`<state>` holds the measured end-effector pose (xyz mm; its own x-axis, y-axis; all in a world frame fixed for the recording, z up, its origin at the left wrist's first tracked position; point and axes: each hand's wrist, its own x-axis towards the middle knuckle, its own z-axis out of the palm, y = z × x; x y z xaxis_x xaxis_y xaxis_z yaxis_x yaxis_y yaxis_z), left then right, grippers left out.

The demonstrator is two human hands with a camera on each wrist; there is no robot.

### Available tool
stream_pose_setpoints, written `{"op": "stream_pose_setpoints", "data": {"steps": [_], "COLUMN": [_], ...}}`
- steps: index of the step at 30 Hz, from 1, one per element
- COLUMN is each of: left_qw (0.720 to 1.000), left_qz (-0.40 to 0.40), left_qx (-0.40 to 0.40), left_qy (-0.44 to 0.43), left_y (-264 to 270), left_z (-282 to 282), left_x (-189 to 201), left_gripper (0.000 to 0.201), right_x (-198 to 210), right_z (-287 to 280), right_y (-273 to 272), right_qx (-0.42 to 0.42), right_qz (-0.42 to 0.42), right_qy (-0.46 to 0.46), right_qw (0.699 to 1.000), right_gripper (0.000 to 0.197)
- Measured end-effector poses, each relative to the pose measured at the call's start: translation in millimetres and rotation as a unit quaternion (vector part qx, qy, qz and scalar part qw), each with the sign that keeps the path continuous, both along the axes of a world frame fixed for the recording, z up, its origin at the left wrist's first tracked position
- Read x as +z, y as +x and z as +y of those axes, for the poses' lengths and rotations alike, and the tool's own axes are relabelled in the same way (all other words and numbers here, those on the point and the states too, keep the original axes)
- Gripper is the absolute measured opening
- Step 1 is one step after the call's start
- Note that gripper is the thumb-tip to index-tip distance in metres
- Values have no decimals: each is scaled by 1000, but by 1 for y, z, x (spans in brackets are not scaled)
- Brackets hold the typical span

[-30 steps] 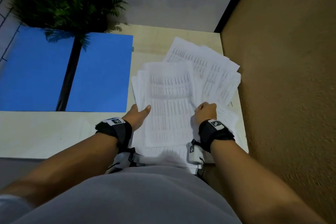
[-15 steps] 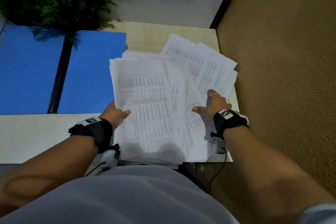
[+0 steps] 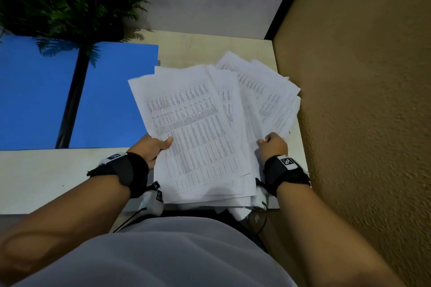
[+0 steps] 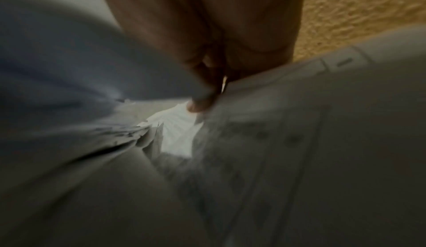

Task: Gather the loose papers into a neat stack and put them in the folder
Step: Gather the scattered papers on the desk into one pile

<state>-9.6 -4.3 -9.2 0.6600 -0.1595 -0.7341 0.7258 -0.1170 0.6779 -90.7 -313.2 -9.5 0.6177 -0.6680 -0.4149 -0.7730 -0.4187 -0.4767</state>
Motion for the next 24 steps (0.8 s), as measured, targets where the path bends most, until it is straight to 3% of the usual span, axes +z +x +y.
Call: {"op": "stream_pose_setpoints", "data": {"steps": [3, 4, 7, 10, 14, 18, 21, 24], "left_qw": [996, 990, 971, 951, 983, 984, 976, 973], "left_qz": [-12, -29, -89, -128, -74, -73, -90, -86], "left_qx": [-62, -89, -112, -132, -90, -141, -150, -147], "left_qy": [69, 103, 191, 250, 143, 83, 128, 156], "left_y": [-4, -7, -11, -10, -16, -22, -19, -15], "left_z": [-7, -12, -21, -31, -42, -34, -25, -16], "left_x": [-8, -6, -11, -5, 0, -4, -4, -8], "left_gripper": [64, 62, 50, 49, 47, 52, 55, 55], "right_x": [-4, -7, -14, -14, -12, -11, -7, 5], "right_z": [11, 13, 17, 20, 22, 18, 10, -3], "right_y": [-12, -14, -17, -16, -15, -15, -8, 12], "right_qx": [32, 34, 50, 47, 46, 61, -49, -188], "right_qz": [11, 16, 42, 64, 56, 37, -63, -151], "right_qy": [26, 38, 78, 87, 107, 164, 233, 285], "right_qw": [999, 999, 995, 993, 992, 984, 969, 928], "right_gripper": [8, 8, 37, 42, 37, 14, 24, 55]}}
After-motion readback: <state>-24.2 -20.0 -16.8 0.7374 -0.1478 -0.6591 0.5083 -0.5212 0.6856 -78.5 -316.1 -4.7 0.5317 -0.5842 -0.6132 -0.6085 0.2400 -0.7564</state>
